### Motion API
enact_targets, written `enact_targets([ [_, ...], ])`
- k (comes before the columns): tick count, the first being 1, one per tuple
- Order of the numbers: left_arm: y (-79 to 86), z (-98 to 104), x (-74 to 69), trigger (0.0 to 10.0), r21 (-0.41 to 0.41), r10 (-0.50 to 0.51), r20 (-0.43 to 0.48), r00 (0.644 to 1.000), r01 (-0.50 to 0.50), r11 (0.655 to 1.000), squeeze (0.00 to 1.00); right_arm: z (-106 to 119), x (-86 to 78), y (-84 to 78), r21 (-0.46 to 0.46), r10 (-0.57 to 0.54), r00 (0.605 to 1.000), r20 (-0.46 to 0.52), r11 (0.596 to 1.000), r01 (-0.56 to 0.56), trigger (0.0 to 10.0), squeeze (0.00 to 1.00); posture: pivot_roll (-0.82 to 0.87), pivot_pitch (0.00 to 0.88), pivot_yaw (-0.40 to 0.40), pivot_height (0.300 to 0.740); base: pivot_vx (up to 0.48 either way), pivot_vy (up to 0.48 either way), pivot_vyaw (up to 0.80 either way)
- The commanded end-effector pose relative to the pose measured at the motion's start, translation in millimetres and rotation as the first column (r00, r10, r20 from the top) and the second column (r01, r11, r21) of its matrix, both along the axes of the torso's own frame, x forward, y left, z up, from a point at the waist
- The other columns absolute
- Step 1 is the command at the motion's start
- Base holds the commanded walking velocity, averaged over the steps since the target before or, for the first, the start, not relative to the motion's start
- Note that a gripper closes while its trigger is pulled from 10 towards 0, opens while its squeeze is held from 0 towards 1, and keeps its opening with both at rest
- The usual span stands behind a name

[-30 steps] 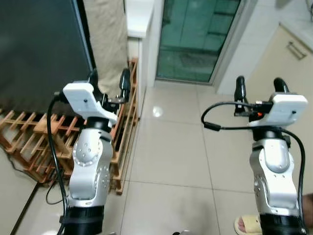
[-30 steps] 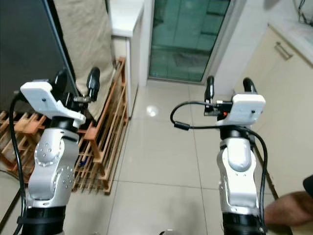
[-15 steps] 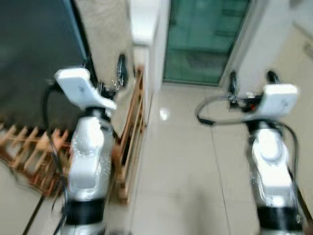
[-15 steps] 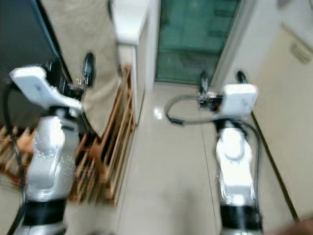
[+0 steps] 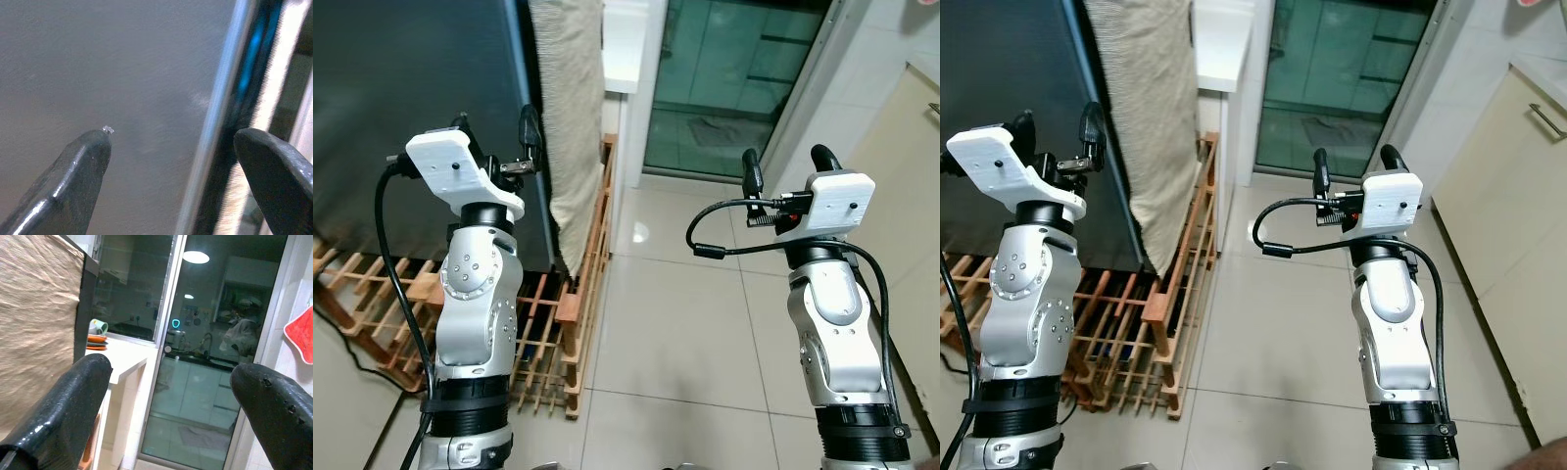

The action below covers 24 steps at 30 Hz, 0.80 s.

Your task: Restocking fridge

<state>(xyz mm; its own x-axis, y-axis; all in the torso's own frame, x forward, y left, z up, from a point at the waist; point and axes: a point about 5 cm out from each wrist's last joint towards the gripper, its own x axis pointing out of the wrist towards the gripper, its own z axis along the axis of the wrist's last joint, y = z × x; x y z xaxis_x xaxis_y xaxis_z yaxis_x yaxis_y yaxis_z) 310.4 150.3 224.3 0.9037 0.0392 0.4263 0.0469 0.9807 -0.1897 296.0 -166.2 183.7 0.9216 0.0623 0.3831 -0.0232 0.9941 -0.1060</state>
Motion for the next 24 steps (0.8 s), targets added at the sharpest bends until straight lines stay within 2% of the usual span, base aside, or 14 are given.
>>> enact_targets([
  [1,-11.8,0,4.2,10.0,0.003,-0.061,-0.021,0.998,0.061,0.998,0.0,-6,0.4,-5.9,0.007,-0.023,0.999,-0.034,1.0,0.023,10.0,0.0,-0.09,0.0,-0.028,0.74,0.0,0.0,0.0],
  [3,-26.3,-6,8.2,10.0,0.024,-0.142,-0.077,0.987,0.145,0.989,0.0,-13,1.9,-7.4,0.037,-0.03,0.997,-0.077,0.999,0.033,10.0,0.0,-0.09,0.0,-0.022,0.74,0.0,0.0,0.0],
  [6,-31.4,-13,9.4,10.0,0.007,-0.177,-0.115,0.978,0.179,0.984,0.0,-19,3.3,-8.6,0.039,-0.039,0.994,-0.106,0.998,0.043,10.0,0.0,-0.1,0.0,-0.014,0.74,0.0,0.0,0.0],
  [7,-37.3,-26,10.4,10.0,0.01,-0.217,-0.177,0.96,0.222,0.975,0.0,-25,4.2,-10.2,0.043,-0.047,0.99,-0.132,0.998,0.053,10.0,0.0,-0.09,0.0,-0.012,0.74,0.0,0.0,0.0],
  [9,-42.1,-35,12.0,10.0,0.039,-0.224,-0.221,0.949,0.238,0.97,0.0,-30,4.9,-11.2,0.047,-0.051,0.987,-0.153,0.997,0.059,10.0,0.0,-0.09,0.0,-0.012,0.74,0.0,0.0,0.0],
  [13,-36.2,-43,21.8,10.0,0.062,-0.156,-0.27,0.95,0.179,0.982,0.0,-33,6.0,-9.6,0.042,-0.048,0.985,-0.165,0.998,0.056,10.0,0.0,-0.09,0.0,-0.005,0.74,0.0,0.0,0.0],
  [16,-32.0,-41,27.7,10.0,0.057,-0.123,-0.273,0.954,0.144,0.988,0.0,-35,6.5,-10.1,0.039,-0.05,0.984,-0.169,0.998,0.057,10.0,0.0,-0.1,0.0,-0.001,0.74,0.0,0.0,0.0],
  [24,-20.2,-36,29.5,10.0,0.027,-0.076,-0.249,0.965,0.085,0.996,0.0,-40,4.3,-10.7,0.032,-0.06,0.982,-0.178,0.997,0.067,10.0,0.0,-0.11,0.0,0.013,0.74,0.0,0.0,0.0],
])
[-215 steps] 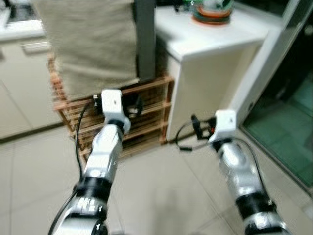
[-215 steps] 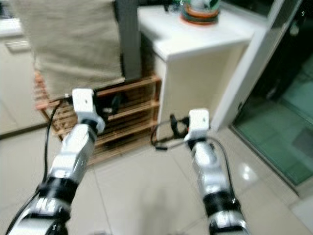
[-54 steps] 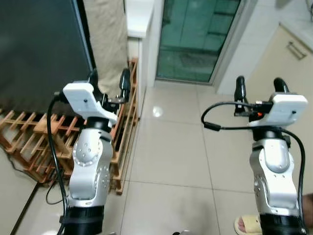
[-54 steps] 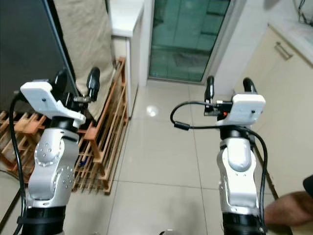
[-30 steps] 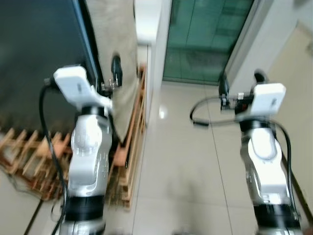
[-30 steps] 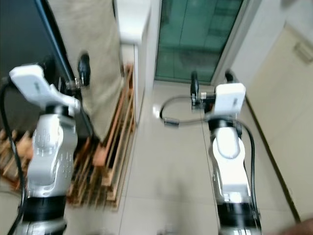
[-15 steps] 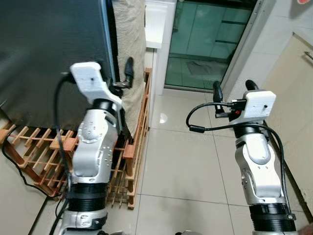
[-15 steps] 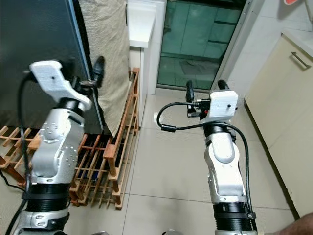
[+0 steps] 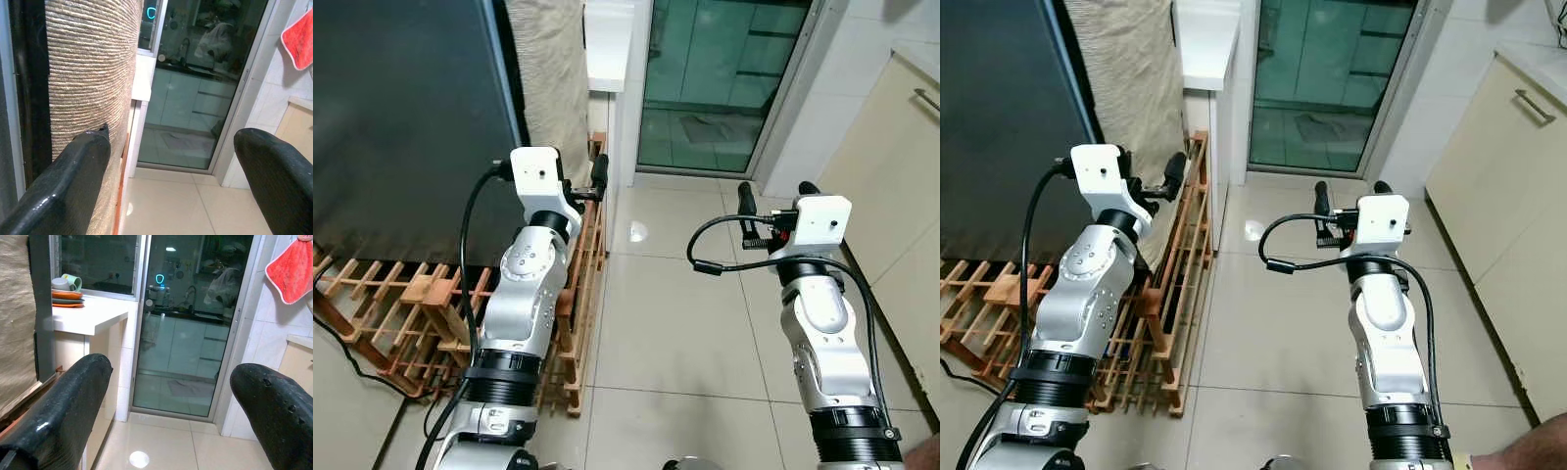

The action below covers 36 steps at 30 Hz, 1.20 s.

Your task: Restocking fridge

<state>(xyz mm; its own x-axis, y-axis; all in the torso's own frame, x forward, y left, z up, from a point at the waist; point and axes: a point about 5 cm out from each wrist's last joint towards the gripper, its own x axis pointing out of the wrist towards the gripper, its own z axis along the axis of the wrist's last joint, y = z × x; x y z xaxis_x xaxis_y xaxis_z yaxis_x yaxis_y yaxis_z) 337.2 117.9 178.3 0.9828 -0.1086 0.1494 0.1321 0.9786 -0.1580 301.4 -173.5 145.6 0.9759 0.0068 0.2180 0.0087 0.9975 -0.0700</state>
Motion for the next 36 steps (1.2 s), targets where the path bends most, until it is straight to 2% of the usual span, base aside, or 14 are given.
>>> enact_targets([
  [1,16.3,12,1.0,10.0,-0.027,0.063,0.048,0.997,-0.061,0.998,0.0,-2,-1.9,-3.3,0.001,-0.017,1.0,-0.004,1.0,0.017,10.0,0.0,-0.11,0.0,0.014,0.74,0.0,0.0,0.0],
  [7,42.7,4,-17.5,10.0,-0.027,0.083,0.05,0.995,-0.082,0.996,0.0,-8,-5.4,-6.7,-0.004,-0.02,0.999,-0.025,1.0,0.02,10.0,0.0,-0.1,0.0,0.009,0.74,0.0,0.0,0.0],
  [12,41.6,0,-28.2,10.0,-0.014,0.046,0.066,0.997,-0.045,0.999,0.0,-12,-4.8,-7.0,-0.008,-0.014,0.999,-0.039,1.0,0.014,10.0,0.0,-0.08,0.0,-0.002,0.74,0.0,0.0,0.0],
  [16,34.8,2,-28.7,10.0,-0.028,0.021,0.08,0.997,-0.019,0.999,0.0,-12,-1.3,-3.9,-0.017,0.003,0.999,-0.041,1.0,-0.003,10.0,0.0,-0.08,0.0,-0.013,0.74,0.0,0.0,0.0],
  [21,37.1,3,-28.6,10.0,-0.039,0.024,0.079,0.997,-0.021,0.999,0.0,-11,-0.5,-5.1,-0.021,0.002,0.999,-0.039,1.0,-0.003,10.0,0.0,-0.08,0.0,-0.013,0.74,0.0,0.0,0.0],
  [29,56.5,0,-40.4,10.0,-0.014,0.029,0.083,0.996,-0.028,1.0,0.0,-15,-4.7,-9.6,-0.027,-0.003,0.999,-0.048,1.0,0.002,10.0,0.0,-0.08,0.0,-0.011,0.74,0.0,0.0,0.0],
  [36,48.9,-2,-47.2,10.0,-0.044,0.009,0.095,0.995,-0.005,0.999,0.0,-16,-8.7,-12.2,-0.023,-0.011,0.999,-0.046,1.0,0.01,10.0,0.0,-0.08,0.0,-0.022,0.74,0.0,0.0,0.0],
])
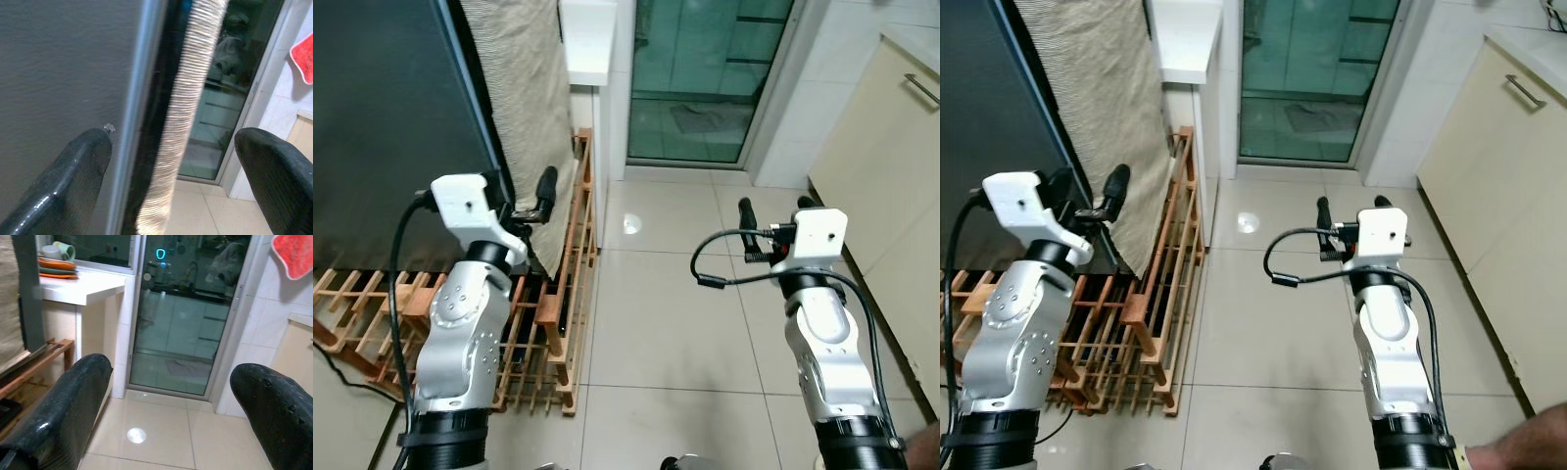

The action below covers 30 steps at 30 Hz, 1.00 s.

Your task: Restocking fridge

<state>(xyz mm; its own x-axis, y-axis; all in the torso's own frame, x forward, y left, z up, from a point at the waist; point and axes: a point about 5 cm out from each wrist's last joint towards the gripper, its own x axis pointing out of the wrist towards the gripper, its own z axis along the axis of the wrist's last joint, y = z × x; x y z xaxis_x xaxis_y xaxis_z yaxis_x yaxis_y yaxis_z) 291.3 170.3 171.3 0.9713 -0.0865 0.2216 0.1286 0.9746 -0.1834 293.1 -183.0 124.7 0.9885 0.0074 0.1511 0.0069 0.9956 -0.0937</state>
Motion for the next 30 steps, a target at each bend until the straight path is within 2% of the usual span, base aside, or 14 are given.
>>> enact_targets([
  [1,-5.0,5,-1.0,10.0,-0.014,-0.012,0.027,1.0,0.012,1.0,0.0,4,-0.3,-2.3,0.001,-0.005,1.0,0.021,1.0,0.005,10.0,0.0,-0.08,0.0,-0.022,0.74,0.0,0.0,0.0],
  [12,-24.5,12,10.7,10.0,-0.082,-0.051,0.045,0.998,0.054,0.995,0.0,10,6.6,0.1,-0.004,0.001,0.999,0.041,1.0,-0.001,10.0,0.0,-0.09,0.0,-0.02,0.74,0.0,0.0,0.0],
  [24,-38.6,16,26.3,10.0,-0.088,-0.079,0.025,0.997,0.081,0.993,0.0,10,6.5,3.0,-0.001,0.003,0.999,0.045,1.0,-0.003,10.0,0.0,-0.1,0.0,-0.008,0.74,0.0,0.0,0.0],
  [30,-42.3,12,38.0,10.0,-0.064,-0.047,-0.012,0.999,0.047,0.997,0.0,9,4.8,2.4,0.0,-0.003,0.999,0.042,1.0,0.003,10.0,0.0,-0.1,0.0,-0.003,0.74,0.0,0.0,0.0],
])
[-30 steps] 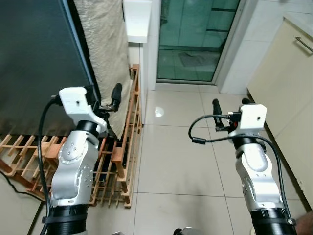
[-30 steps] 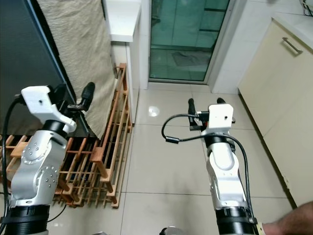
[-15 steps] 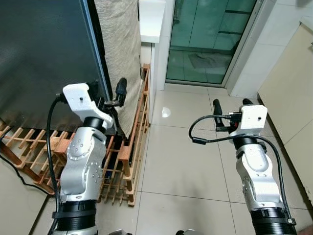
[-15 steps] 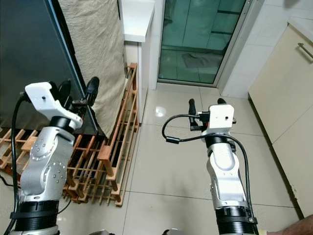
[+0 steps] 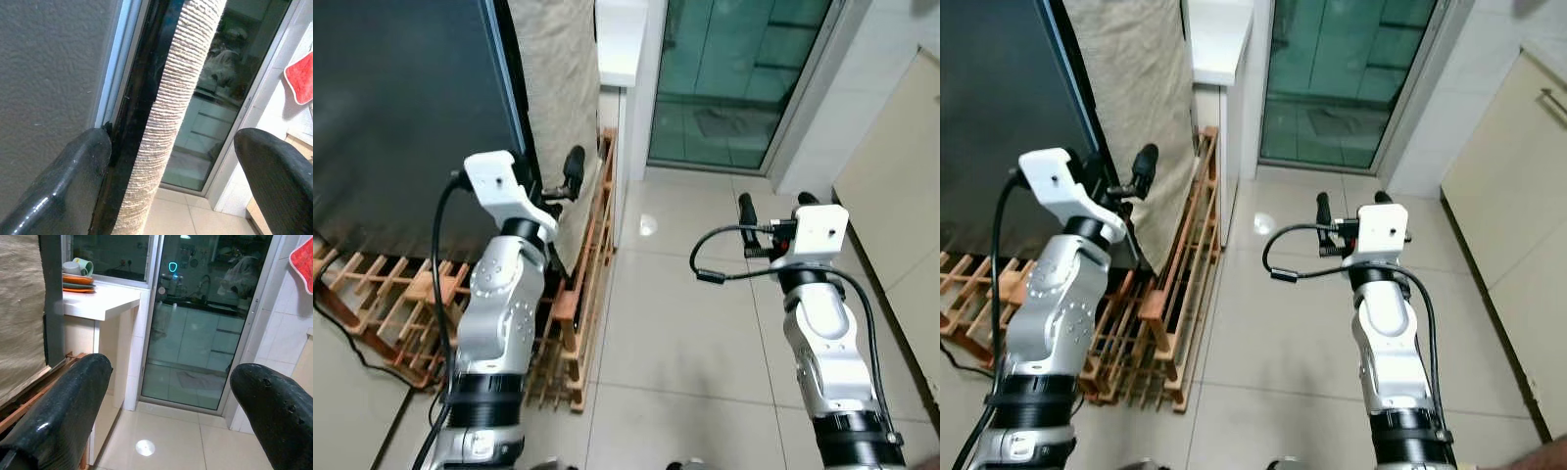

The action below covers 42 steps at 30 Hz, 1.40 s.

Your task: Restocking fridge

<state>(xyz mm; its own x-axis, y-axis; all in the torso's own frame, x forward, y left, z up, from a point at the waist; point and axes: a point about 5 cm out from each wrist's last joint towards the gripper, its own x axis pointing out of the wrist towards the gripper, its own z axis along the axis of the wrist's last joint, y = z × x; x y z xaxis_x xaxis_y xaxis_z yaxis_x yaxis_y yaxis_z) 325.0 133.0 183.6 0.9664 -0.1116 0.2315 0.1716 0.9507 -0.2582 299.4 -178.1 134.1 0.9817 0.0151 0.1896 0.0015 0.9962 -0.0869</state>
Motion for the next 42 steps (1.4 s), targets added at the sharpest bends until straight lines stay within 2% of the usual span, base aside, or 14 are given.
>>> enact_targets([
  [1,-7.6,-1,7.7,10.0,0.012,-0.004,-0.021,1.0,0.004,1.0,0.0,-1,-1.7,-2.0,-0.006,-0.013,1.0,0.003,1.0,0.013,10.0,0.0,-0.11,0.0,0.0,0.74,0.0,0.0,0.0],
  [4,-16.4,0,13.6,10.0,-0.013,-0.037,-0.026,0.999,0.037,0.999,0.0,-1,-2.3,-1.2,-0.002,-0.017,1.0,0.004,1.0,0.017,10.0,0.0,-0.11,0.0,0.006,0.74,0.0,0.0,0.0],
  [11,-63.9,-3,15.0,10.0,-0.058,-0.335,-0.024,0.942,0.333,0.941,0.0,-2,-2.7,-2.9,-0.002,-0.031,1.0,-0.001,1.0,0.031,10.0,0.0,-0.13,0.0,0.016,0.74,0.0,0.0,0.0],
  [13,-87.0,-6,9.9,10.0,-0.091,-0.492,0.0,0.871,0.49,0.867,0.0,-3,-2.8,-2.9,0.0,-0.037,0.999,-0.003,0.999,0.037,10.0,0.0,-0.13,0.0,0.018,0.74,0.0,0.0,0.0],
  [14,-87.0,-6,9.9,10.0,-0.091,-0.492,0.0,0.871,0.49,0.867,0.0,-3,-2.8,-2.9,0.0,-0.037,0.999,-0.003,0.999,0.037,10.0,0.0,-0.13,0.0,0.018,0.74,0.0,0.0,0.0],
  [18,-115.7,-1,-6.3,10.0,-0.113,-0.682,0.082,0.726,0.687,0.718,0.0,-2,-2.1,0.3,0.002,-0.032,0.999,-0.003,1.0,0.032,10.0,0.0,-0.14,0.0,0.017,0.74,0.0,0.0,0.0],
  [20,-119.3,0,-9.6,10.0,-0.116,-0.708,0.097,0.699,0.715,0.69,0.0,-2,-1.9,0.4,0.002,-0.031,1.0,-0.003,1.0,0.031,10.0,0.0,-0.14,0.0,0.017,0.74,0.0,0.0,0.0],
  [21,-126.7,4,-19.1,10.0,-0.095,-0.766,0.136,0.628,0.778,0.621,0.0,-2,-1.7,0.5,0.002,-0.03,1.0,-0.004,1.0,0.03,10.0,0.0,-0.14,0.0,0.017,0.74,0.0,0.0,0.0],
  [22,-129.0,6,-22.6,10.0,-0.085,-0.786,0.15,0.599,0.8,0.594,0.0,-2,-1.5,0.6,0.002,-0.03,1.0,-0.004,1.0,0.03,10.0,0.0,-0.14,0.0,0.017,0.74,0.0,0.0,0.0],
  [25,-132.4,11,-28.0,10.0,-0.074,-0.822,0.185,0.539,0.841,0.535,0.0,-3,-1.0,1.0,0.003,-0.029,1.0,-0.005,1.0,0.029,10.0,0.0,-0.14,0.0,0.017,0.74,0.0,0.0,0.0],
  [28,-132.7,13,-28.2,10.0,-0.071,-0.831,0.198,0.519,0.854,0.516,0.0,-3,-0.8,1.3,0.004,-0.028,1.0,-0.006,1.0,0.028,10.0,0.0,-0.14,0.0,0.017,0.74,0.0,0.0,0.0],
  [33,-111.3,9,-17.3,10.0,-0.073,-0.758,0.158,0.633,0.772,0.631,0.0,-4,-2.0,0.2,0.008,-0.037,0.999,-0.006,0.999,0.037,10.0,0.0,-0.13,0.0,0.026,0.74,0.0,0.0,0.0],
  [36,-70.2,-3,-10.8,10.0,-0.035,-0.605,0.085,0.791,0.61,0.792,0.0,-8,-7.6,-2.0,0.012,-0.049,0.999,-0.02,0.999,0.05,10.0,0.0,-0.13,0.0,0.028,0.74,0.0,0.0,0.0],
  [42,4.2,-32,-10.5,10.0,-0.039,-0.212,-0.041,0.976,0.211,0.977,0.0,-14,-10.8,-1.5,0.031,-0.044,0.998,-0.039,0.998,0.045,10.0,0.0,-0.09,0.0,0.017,0.74,0.0,0.0,0.0],
])
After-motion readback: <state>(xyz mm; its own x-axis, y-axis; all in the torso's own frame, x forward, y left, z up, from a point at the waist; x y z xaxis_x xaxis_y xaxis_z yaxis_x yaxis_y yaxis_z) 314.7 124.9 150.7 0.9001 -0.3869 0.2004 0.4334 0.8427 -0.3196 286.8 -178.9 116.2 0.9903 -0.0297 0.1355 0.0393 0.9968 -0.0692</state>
